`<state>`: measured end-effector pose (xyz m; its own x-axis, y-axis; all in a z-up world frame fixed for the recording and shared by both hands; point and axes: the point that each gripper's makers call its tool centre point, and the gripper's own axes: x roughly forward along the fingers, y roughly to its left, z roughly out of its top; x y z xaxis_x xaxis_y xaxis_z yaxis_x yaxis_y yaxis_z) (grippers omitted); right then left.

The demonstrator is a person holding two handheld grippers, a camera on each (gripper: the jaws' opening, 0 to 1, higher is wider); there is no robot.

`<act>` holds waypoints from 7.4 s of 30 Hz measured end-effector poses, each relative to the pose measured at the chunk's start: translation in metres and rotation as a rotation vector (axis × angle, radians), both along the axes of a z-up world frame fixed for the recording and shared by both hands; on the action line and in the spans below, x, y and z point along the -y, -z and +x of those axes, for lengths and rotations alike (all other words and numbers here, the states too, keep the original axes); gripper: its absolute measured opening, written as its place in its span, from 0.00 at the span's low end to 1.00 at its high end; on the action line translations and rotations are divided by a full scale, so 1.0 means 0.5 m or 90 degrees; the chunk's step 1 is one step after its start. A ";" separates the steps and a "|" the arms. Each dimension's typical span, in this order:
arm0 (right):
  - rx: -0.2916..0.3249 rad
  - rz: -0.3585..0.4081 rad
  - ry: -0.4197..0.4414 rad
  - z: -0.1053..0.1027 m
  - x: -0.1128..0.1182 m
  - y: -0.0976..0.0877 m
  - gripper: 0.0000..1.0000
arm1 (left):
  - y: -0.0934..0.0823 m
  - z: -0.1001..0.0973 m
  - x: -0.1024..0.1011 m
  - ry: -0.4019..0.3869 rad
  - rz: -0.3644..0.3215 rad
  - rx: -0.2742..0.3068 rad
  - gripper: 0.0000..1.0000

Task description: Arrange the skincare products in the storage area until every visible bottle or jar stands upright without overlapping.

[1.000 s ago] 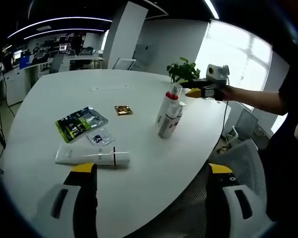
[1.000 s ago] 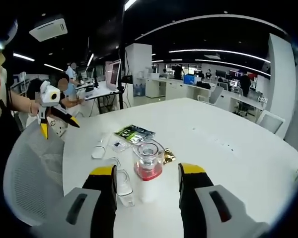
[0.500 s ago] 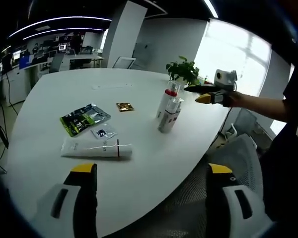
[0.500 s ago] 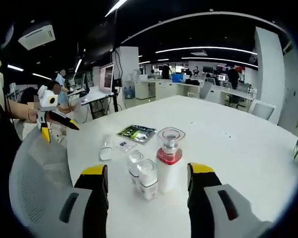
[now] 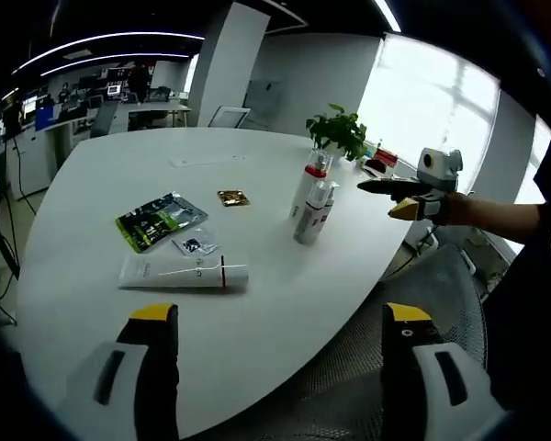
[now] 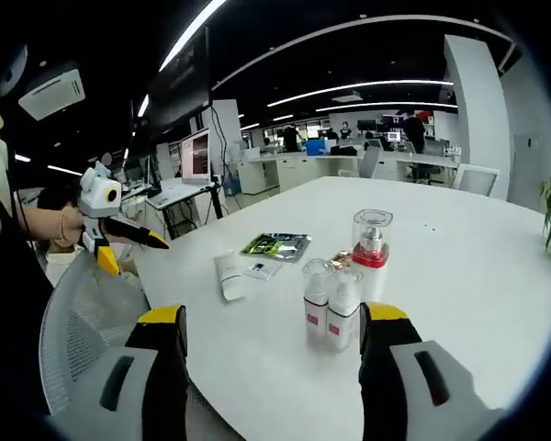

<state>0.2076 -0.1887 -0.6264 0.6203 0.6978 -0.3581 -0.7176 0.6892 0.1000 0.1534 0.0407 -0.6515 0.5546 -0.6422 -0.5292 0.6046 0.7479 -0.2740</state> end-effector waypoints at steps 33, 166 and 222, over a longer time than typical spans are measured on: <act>-0.066 0.048 0.011 -0.047 -0.075 0.022 1.00 | -0.025 0.013 -0.040 -0.068 -0.005 0.030 0.93; -0.085 -0.332 -0.141 0.135 -0.462 0.266 0.29 | -0.049 -0.056 0.029 0.067 -0.091 0.034 0.84; 0.008 -0.384 -0.197 0.212 -0.472 0.005 0.01 | -0.046 -0.067 -0.021 0.070 -0.121 -0.005 0.86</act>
